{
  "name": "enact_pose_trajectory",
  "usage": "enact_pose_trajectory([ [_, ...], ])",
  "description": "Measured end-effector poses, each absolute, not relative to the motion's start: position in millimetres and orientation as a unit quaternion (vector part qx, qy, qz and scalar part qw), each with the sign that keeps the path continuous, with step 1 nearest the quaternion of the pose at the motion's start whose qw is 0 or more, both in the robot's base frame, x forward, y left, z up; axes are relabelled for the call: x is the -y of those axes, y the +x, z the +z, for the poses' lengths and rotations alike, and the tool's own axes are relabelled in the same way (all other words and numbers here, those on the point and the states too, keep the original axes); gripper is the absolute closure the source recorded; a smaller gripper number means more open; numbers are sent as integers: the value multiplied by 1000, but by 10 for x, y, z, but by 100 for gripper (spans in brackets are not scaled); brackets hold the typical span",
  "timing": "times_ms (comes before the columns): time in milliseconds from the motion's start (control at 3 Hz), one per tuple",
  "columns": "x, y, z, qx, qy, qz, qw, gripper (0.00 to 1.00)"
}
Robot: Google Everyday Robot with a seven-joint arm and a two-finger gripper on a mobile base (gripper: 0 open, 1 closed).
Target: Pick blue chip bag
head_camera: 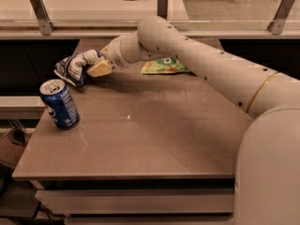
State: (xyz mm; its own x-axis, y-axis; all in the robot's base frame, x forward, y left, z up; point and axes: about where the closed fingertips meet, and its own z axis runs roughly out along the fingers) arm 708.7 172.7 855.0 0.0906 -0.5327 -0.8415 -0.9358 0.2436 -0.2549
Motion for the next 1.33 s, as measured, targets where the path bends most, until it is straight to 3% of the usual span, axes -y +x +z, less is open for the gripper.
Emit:
enact_pose_trajectory([
  [1333, -1449, 7014, 9261, -620, -563, 190, 512, 100],
])
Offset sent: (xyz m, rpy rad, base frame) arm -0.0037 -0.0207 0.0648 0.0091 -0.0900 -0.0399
